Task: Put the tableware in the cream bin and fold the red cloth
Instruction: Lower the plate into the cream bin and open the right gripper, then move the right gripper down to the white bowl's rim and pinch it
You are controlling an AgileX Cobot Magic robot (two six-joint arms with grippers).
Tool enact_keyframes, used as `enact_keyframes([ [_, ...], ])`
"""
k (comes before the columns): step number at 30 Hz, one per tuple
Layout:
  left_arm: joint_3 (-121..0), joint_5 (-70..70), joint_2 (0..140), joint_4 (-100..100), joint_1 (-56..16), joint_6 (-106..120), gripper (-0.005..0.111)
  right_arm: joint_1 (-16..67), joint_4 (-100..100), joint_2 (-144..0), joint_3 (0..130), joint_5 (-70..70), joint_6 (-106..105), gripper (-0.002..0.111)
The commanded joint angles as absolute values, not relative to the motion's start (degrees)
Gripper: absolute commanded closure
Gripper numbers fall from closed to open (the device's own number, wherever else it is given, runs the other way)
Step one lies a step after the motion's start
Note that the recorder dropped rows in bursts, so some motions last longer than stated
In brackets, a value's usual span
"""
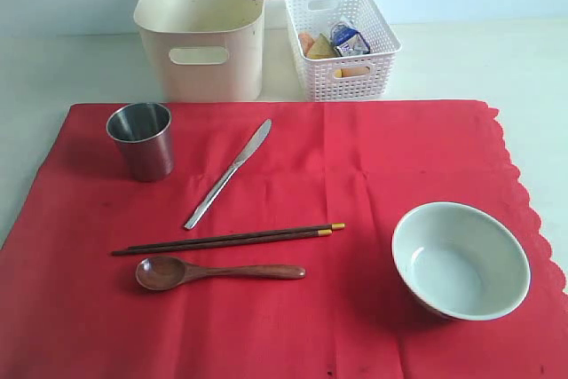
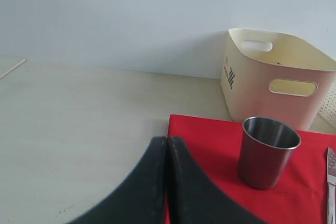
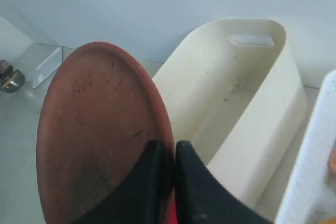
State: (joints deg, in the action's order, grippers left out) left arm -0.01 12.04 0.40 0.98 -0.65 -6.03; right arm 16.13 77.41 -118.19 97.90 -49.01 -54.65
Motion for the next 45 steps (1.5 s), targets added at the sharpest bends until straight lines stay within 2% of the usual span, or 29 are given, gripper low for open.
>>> enact_keyframes([
  [1, 0.0, 11.8, 0.0, 0.6, -0.6, -6.0, 0.104, 19.4, 79.7, -123.4, 104.1, -46.1, -55.3, 0.108],
  [7, 0.0, 11.8, 0.0, 0.6, -0.6, -6.0, 0.104, 23.4, 79.8, -129.1, 109.8, -40.7, -55.3, 0.108],
  [15, 0.0, 11.8, 0.0, 0.6, -0.6, -6.0, 0.104, 27.4, 79.7, -131.3, 110.7, -28.2, -54.2, 0.108],
  [28, 0.0, 11.8, 0.0, 0.6, -0.6, -6.0, 0.104, 29.3, 78.8, -131.3, 110.7, -21.7, -53.8, 0.107],
  [31, 0.0, 11.8, 0.0, 0.6, -0.6, -6.0, 0.104, 29.3, 78.8, -131.3, 110.7, -21.5, -53.8, 0.098],
  [40, 0.0, 11.8, 0.0, 0.6, -0.6, -6.0, 0.104, 29.3, 78.8, -131.3, 110.7, -22.0, -53.8, 0.053],
  [42, 0.0, 11.8, 0.0, 0.6, -0.6, -6.0, 0.104, 29.3, 78.6, -131.0, 110.7, -24.4, -54.4, 0.051],
  [45, 0.0, 11.8, 0.0, 0.6, -0.6, -6.0, 0.104, 28.8, 74.5, -129.3, 110.7, -29.1, -54.5, 0.053],
])
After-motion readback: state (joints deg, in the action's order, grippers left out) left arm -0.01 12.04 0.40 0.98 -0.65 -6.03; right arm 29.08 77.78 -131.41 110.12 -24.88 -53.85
